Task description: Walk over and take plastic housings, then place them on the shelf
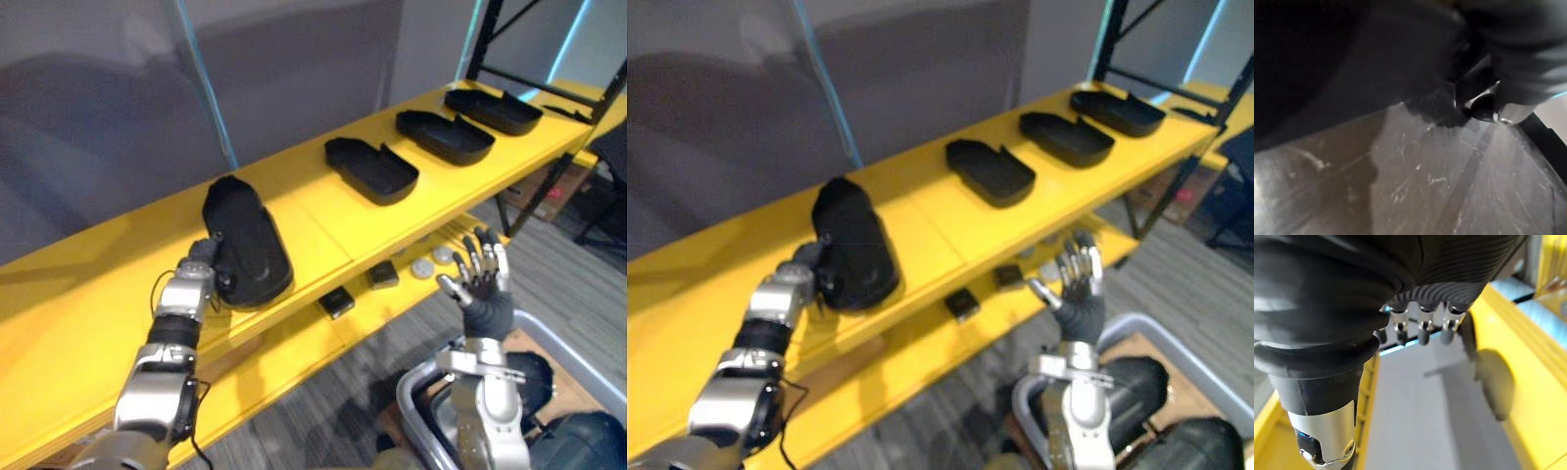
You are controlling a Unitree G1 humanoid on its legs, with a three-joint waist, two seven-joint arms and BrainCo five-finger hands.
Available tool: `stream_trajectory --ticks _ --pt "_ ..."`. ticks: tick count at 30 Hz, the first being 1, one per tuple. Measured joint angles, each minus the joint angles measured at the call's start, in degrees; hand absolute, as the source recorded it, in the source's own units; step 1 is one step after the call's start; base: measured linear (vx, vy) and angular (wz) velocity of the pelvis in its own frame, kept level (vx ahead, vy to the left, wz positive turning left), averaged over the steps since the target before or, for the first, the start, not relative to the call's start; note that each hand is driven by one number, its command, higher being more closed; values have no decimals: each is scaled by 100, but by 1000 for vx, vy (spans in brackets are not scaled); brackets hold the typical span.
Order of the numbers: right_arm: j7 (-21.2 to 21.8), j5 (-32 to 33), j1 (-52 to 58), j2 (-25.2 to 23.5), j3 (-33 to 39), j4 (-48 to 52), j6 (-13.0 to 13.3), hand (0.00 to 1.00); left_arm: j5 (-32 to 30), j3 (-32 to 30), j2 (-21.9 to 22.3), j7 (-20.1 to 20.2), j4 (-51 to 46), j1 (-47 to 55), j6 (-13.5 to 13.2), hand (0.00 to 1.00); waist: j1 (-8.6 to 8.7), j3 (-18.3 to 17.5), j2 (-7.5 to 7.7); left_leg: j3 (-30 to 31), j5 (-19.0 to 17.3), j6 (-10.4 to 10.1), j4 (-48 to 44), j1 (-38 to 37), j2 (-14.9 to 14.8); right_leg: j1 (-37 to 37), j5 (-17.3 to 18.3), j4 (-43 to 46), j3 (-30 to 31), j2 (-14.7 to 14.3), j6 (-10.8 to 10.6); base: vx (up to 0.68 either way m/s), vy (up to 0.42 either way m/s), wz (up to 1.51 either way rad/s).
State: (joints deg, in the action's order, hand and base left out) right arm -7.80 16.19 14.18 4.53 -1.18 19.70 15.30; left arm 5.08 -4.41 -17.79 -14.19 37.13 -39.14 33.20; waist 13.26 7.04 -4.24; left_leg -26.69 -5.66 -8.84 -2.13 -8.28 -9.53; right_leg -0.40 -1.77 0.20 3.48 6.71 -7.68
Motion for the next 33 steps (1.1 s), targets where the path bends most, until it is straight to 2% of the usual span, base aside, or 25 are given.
stream_trajectory --ticks 2,8,13,14,16,23,27,33 --pt "2 99 49 10 11 0 -6 0 169 -252 -1 -255 17 -136 33 100 5 85 -51 -82 -1 1 0 25 2 -78 -23 0 107 -13 1 -9 6 -17" --pt "31 207 239 14 103 21 -6 0 498 -635 -73 -614 147 -261 22 100 37 183 -96 -186 -1 2 -2 29 -29 -156 -28 14 180 -60 4 1 -8 -9" --pt "143 300 503 15 100 183 3 0 800 -1014 -232 -788 235 -265 -190 100 57 290 -180 -192 -1 2 -4 17 -42 -152 -27 30 181 -72 4 2 -2 -1" --pt "177 330 521 25 84 225 7 0 802 -1068 -249 -789 235 -265 -279 0 51 339 -201 -190 -1 2 -10 15 -45 -150 -27 34 180 -73 4 0 0 0" --pt "239 339 527 62 66 236 11 0 781 -1062 -290 -685 235 -265 -386 0 46 392 -230 -188 0 2 -14 19 -47 -153 -27 40 177 -74 4 0 0 0" --pt "299 393 585 171 25 243 12 0 519 -906 -427 -534 234 -318 -491 0 76 393 -231 -185 1 3 -14 18 -46 -152 -26 40 176 -75 5 0 0 0" --pt "409 407 606 176 -66 243 12 0 301 -668 -665 -401 222 -518 -764 0 93 393 -232 -185 1 3 -14 2 -42 -150 -26 63 178 -73 5 0 0 0" --pt "446 501 738 181 -65 242 12 0 270 -528 -705 -227 148 -642 -1066 0 104 398 -245 -189 2 5 -14 -61 -37 -106 -25 85 186 -72 5 0 0 0"
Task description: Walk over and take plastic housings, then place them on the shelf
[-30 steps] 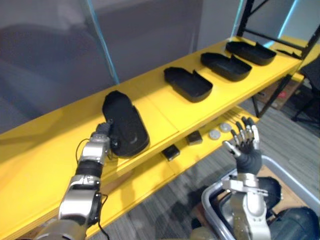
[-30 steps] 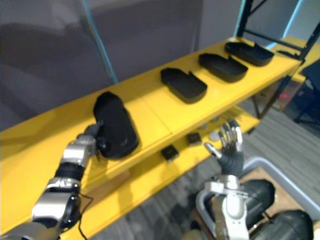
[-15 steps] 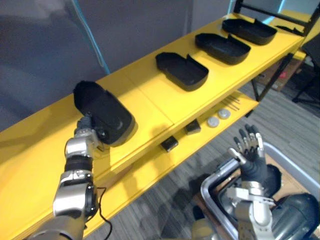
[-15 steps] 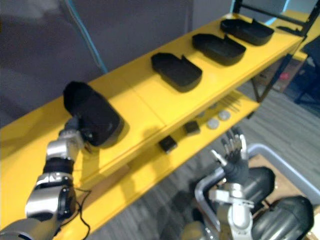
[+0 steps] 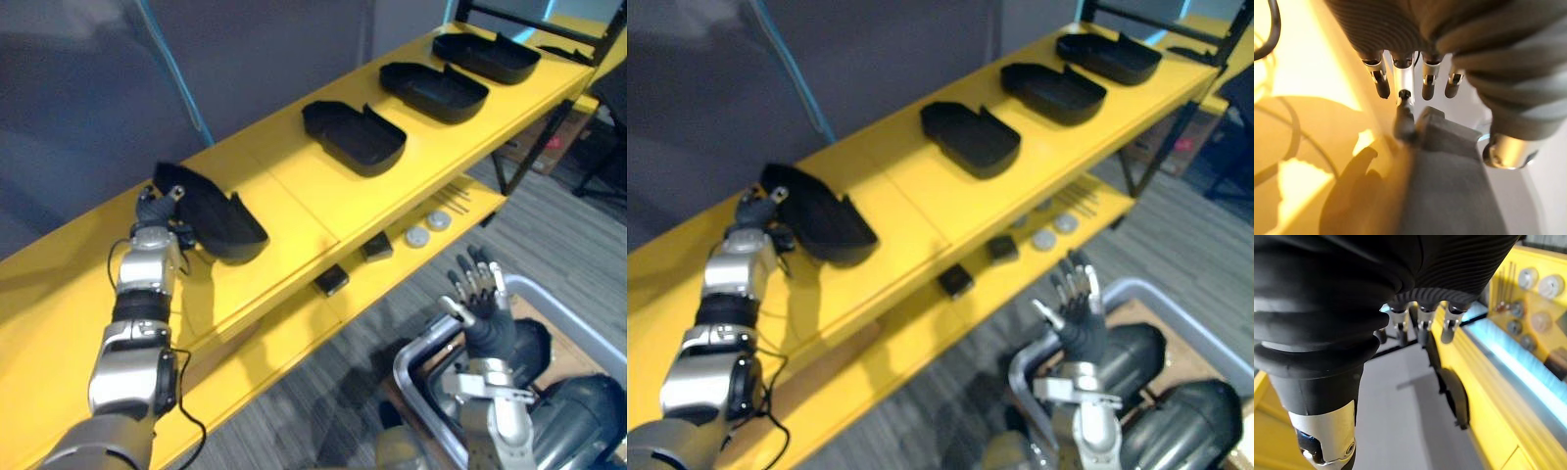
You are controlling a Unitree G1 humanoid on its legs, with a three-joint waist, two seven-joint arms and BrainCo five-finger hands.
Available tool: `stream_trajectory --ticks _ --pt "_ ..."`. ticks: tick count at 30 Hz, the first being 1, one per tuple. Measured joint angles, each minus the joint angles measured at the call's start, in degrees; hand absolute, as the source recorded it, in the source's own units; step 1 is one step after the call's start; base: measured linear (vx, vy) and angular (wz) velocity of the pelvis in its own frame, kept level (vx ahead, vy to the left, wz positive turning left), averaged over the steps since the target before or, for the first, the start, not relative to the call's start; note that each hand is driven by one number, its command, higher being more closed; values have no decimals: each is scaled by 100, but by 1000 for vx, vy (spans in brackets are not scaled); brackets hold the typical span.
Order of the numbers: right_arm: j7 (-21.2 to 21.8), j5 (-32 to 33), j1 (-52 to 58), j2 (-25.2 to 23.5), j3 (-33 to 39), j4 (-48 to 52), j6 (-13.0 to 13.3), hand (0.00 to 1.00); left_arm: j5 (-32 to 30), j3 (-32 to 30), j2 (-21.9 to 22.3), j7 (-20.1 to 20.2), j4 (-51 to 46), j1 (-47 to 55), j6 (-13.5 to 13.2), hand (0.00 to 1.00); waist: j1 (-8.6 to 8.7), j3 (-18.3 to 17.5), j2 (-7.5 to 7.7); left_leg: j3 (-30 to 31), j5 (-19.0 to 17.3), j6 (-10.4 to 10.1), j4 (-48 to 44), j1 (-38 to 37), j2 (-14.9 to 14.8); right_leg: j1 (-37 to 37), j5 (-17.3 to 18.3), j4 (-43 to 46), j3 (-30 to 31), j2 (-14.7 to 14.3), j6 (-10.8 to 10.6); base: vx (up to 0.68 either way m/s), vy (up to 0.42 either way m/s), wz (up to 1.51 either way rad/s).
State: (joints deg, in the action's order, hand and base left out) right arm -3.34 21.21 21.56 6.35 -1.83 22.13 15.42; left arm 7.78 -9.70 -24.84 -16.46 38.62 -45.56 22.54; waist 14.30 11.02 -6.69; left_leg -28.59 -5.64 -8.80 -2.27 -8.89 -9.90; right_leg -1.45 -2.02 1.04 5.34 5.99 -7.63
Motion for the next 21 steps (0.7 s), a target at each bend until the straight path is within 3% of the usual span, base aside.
stream_trajectory --ticks 2,7,14,19,21 --pt "32 4 56 1 1 0 0 0 -7 132 -12 61 -8 0 -113 0 4 0 -1 12 1 1 -2 -13 0 24 0 0 -9 1 0 -10 -1 2" --pt "90 50 75 4 1 0 123 0 18 230 -76 206 -126 0 -98 0 32 -8 -13 68 25 18 -5 -6 3 54 0 0 -52 13 0 -18 -4 5" --pt "59 51 -73 48 -122 -1 244 0 -152 625 -170 791 -202 2 -86 0 -40 -23 -30 455 132 63 48 95 61 247 0 -71 -431 117 -1 -10 -6 28" --pt "-89 47 -418 93 -268 -37 446 0 -165 874 -277 818 -467 11 -404 0 -305 -91 -25 760 305 47 212 115 61 356 0 -85 -739 124 1 -15 -24 31" --pt "-141 48 -594 204 -273 -63 547 0 -91 1055 -573 768 -732 20 -751 0 -423 -257 -5 896 342 52 214 215 69 362 1 -112 -882 144 2 1 -20 29"
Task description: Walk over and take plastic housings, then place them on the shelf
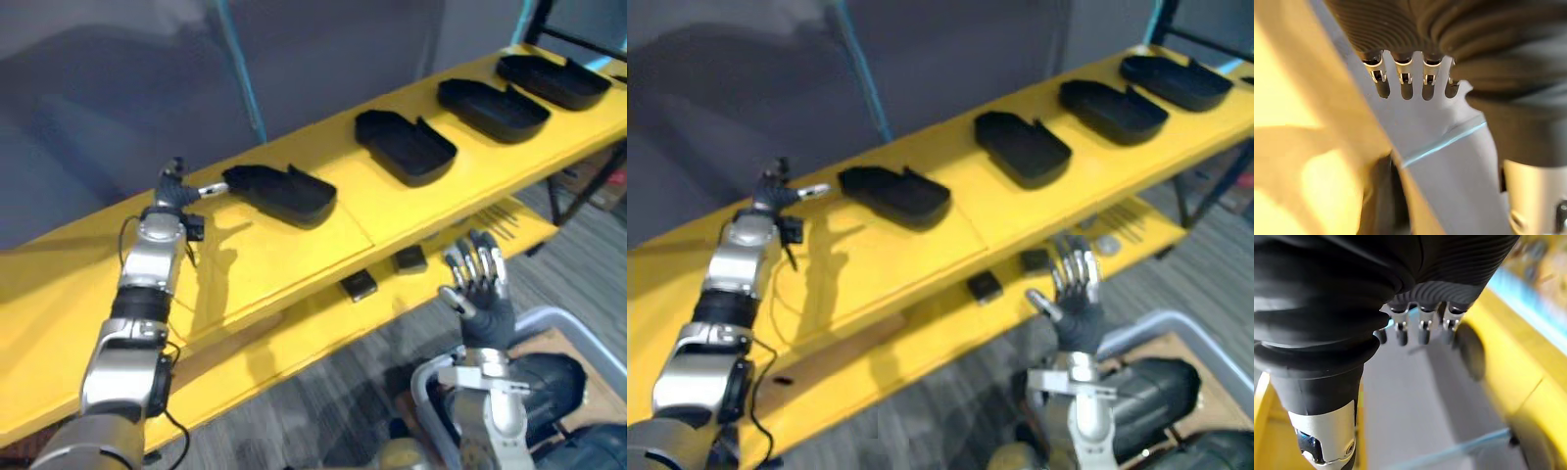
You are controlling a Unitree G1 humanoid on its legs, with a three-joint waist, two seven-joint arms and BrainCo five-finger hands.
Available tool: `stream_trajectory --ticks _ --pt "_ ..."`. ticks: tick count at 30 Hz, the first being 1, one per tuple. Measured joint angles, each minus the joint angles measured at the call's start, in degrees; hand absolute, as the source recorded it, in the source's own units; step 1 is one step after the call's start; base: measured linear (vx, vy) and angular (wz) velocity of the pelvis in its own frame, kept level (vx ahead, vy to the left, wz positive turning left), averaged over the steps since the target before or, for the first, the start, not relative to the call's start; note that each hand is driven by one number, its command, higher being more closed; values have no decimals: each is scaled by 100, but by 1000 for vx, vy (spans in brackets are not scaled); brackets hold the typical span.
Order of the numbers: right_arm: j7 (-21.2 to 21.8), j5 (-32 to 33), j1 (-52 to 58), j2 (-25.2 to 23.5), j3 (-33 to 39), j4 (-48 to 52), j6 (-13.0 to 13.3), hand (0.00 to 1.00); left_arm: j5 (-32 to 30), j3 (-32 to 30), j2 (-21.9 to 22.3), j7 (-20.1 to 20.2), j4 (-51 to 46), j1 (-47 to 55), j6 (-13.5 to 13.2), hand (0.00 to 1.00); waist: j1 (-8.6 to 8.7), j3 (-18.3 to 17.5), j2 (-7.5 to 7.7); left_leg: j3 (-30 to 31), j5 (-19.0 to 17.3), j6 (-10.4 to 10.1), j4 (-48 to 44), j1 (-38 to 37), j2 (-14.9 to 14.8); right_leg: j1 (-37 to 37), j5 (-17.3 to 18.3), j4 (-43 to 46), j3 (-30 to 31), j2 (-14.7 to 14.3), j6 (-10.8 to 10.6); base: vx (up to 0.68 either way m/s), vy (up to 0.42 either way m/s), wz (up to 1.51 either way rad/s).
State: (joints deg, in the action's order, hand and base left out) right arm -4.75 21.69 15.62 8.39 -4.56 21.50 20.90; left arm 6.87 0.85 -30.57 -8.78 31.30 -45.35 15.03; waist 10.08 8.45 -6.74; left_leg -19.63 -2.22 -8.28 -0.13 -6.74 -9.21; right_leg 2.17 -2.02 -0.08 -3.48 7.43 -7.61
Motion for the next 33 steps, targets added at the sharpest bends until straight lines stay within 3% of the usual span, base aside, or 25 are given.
stream_trajectory --ticks 4,8,10,12,13,14,15,20,22,24,29,33 --pt "-44 -1 -203 89 56 -16 194 0 474 10 -531 -181 -1128 156 -647 0 -178 -245 71 180 59 14 59 41 19 66 0 -2 -208 34 0 18 -2 29" --pt "-198 -169 -399 129 100 -19 317 0 714 -717 -648 -522 -3198 1542 -1285 0 -445 -468 91 400 57 19 76 -23 39 355 13 -84 -558 104 1 8 3 29" --pt "-318 -356 -467 136 261 -19 327 0 724 -1345 -410 -789 -3984 2567 -1520 0 -586 -566 133 501 59 22 72 9 67 428 41 -145 -725 142 -12 -5 -13 26" --pt "-413 -455 -506 151 574 -28 334 0 692 -1968 128 -1095 -4439 3615 -1791 0 -792 -640 193 618 59 23 76 1 91 549 59 -204 -858 154 -22 -9 -21 36" --pt "-413 -479 -566 159 812 -132 339 0 646 -2425 556 -1404 -4639 4432 -1953 0 -898 -758 293 779 61 21 106 67 110 603 81 -240 -1030 159 -17 -15 -16 47" --pt "-414 -536 -602 159 908 -206 349 0 614 -2607 745 -1553 -4677 4694 -2040 0 -941 -810 348 824 71 25 116 94 126 603 86 -248 -1076 157 -14 0 -17 46" --pt "-415 -660 -739 176 1067 -389 351 0 582 -2974 1092 -1861 -4722 5140 -2152 0 -1089 -866 437 883 141 22 192 92 141 603 93 -258 -1137 148 -11 1 -16 43" --pt "-675 -1089 -1540 213 1325 -1292 230 0 607 -3659 2322 -2758 -4393 6168 -2297 0 -1403 -949 679 1298 358 42 379 204 256 637 106 -256 -1518 215 -23 -16 1 40" --pt "-851 -1186 -1802 263 1373 -1581 39 0 608 -3647 2662 -2952 -3844 6453 -2285 0 -1428 -944 693 1450 390 69 384 278 325 679 124 -254 -1676 271 -44 -27 19 40" --pt "-1018 -1120 -2154 447 1591 -2146 -310 0 560 -3610 3101 -3076 -3103 6795 -2395 0 -1559 -948 739 1490 418 106 453 282 375 669 196 -243 -1712 318 -63 -17 8 15" --pt "-1096 -784 -3231 1182 1771 -4002 -944 0 626 -3324 3107 -2850 -995 6875 -2958 0 -1601 -850 795 1654 487 92 464 396 407 642 216 -222 -1860 332 -92 1 -5 16" --pt "-1321 -774 -4087 1541 1626 -5441 -1226 0 677 -2695 2909 -2478 145 6551 -3157 0 -1624 -677 836 1716 492 93 464 483 412 564 197 -197 -1863 330 -111 21 -8 3"
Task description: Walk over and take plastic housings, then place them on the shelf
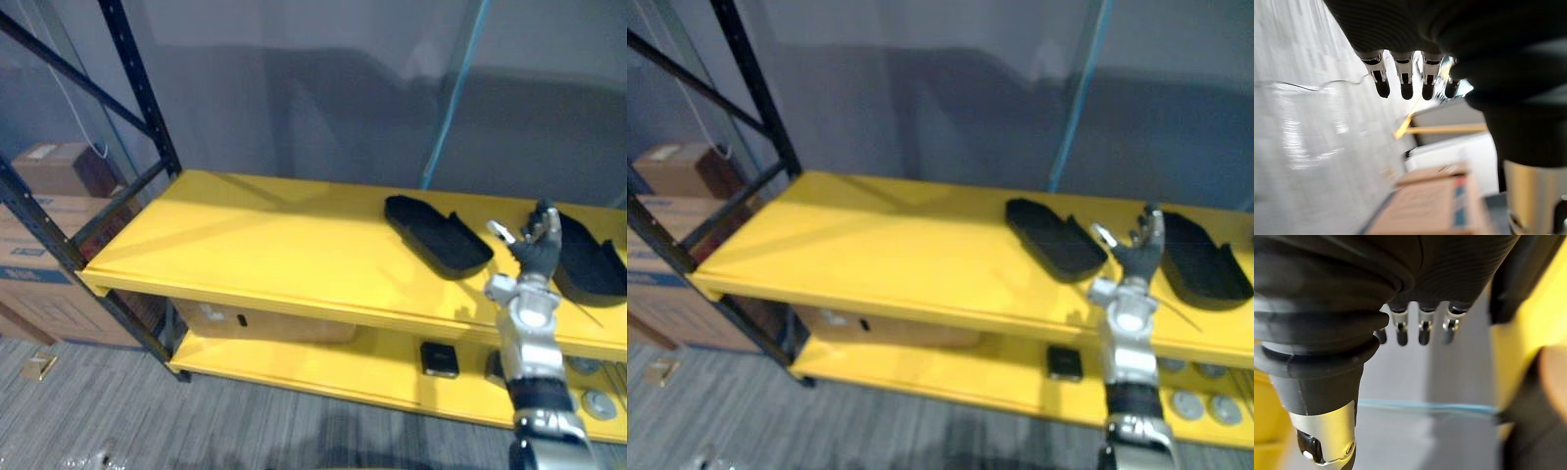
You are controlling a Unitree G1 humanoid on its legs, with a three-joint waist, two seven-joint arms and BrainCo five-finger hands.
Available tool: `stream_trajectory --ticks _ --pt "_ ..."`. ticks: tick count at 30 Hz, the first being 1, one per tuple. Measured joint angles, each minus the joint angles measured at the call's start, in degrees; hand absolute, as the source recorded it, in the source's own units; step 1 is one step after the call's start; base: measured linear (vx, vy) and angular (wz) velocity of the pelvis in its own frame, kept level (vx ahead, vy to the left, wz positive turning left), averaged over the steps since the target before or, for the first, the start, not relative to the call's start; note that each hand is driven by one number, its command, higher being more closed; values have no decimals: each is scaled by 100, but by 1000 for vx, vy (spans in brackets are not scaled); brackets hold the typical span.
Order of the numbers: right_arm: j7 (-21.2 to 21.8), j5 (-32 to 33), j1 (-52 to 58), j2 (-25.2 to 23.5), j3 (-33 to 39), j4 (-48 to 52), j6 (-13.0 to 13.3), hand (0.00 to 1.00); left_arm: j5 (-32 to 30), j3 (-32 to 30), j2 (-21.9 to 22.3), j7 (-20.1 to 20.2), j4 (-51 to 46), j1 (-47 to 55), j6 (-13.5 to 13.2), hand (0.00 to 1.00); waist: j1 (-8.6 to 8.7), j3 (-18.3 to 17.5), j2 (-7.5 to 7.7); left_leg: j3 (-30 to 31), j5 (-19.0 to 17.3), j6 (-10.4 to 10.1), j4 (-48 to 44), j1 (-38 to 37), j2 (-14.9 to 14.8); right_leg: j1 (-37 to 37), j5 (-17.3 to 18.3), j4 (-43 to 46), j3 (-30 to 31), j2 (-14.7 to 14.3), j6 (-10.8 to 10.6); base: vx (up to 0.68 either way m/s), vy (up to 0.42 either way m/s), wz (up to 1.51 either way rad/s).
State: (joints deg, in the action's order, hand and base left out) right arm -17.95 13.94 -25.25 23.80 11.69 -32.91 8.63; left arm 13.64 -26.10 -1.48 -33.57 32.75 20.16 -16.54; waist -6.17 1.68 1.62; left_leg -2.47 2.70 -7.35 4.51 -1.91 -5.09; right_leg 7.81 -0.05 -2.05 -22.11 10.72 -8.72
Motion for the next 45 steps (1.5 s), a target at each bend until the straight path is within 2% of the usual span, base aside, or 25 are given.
stream_trajectory --ticks 3,7,9,11,14,17,24,27,34,40,45 --pt "-238 2 -522 106 4 -713 -20 0 -32 125 -123 259 372 -225 -10 0 8 198 20 9 9 9 -3 -4 22 2 -5 17 10 22 2 66 -5 -1" --pt "-212 -15 -788 149 3 -851 -35 0 -117 275 -293 492 601 -279 -19 0 54 304 -14 2 -12 41 -9 -17 27 4 -7 41 15 32 6 61 -4 0" --pt "-215 -14 -840 155 2 -897 -130 0 -96 301 -291 593 749 -272 -12 0 56 325 -38 -13 -26 61 -26 -40 36 16 -6 57 24 47 7 31 8 -4" --pt "-249 -27 -960 212 1 -1077 -242 0 2 458 -291 758 1001 -271 -5 0 54 402 -101 -78 -50 91 -40 -103 51 21 7 127 62 80 28 -4 25 -9" --pt "-490 -133 -990 299 4 -1273 -250 0 254 500 -275 929 1202 -270 8 0 58 433 -143 -104 -70 103 -87 -102 86 10 15 165 91 123 41 -41 32 -5" --pt "-515 -125 -1003 361 4 -1316 -252 0 452 502 -278 1019 1431 -275 14 0 64 473 -184 -124 -75 103 -110 -105 88 -23 26 174 164 127 49 -68 13 -9" --pt "247 -134 -1217 742 11 -1836 -529 0 456 540 -276 1170 1564 -223 42 0 94 574 -306 -88 -28 77 -91 -100 83 -69 29 217 161 124 42 -43 3 -1" --pt "720 -132 -1385 789 10 -2069 -658 0 456 647 -276 1208 1568 -216 44 0 94 611 -298 -66 -23 79 -83 -96 85 -63 15 214 142 122 21 3 -13 3" --pt "1848 -129 -1613 837 -104 -2521 -732 0 453 653 -280 1250 1567 -204 44 0 96 664 -245 38 -12 79 -61 -102 109 35 14 161 8 126 24 26 -13 8" --pt "2300 -135 -1631 963 -205 -2680 -720 0 452 654 -281 1286 1566 -206 45 0 95 672 -257 35 -12 80 -47 -120 137 52 15 162 8 153 29 0 0 0" --pt "2330 -187 -1640 986 -221 -2700 -720 0 452 677 -283 1299 1567 -208 46 0 108 797 -309 29 -3 88 -9 -210 141 120 30 161 12 155 51 -22 3 0"
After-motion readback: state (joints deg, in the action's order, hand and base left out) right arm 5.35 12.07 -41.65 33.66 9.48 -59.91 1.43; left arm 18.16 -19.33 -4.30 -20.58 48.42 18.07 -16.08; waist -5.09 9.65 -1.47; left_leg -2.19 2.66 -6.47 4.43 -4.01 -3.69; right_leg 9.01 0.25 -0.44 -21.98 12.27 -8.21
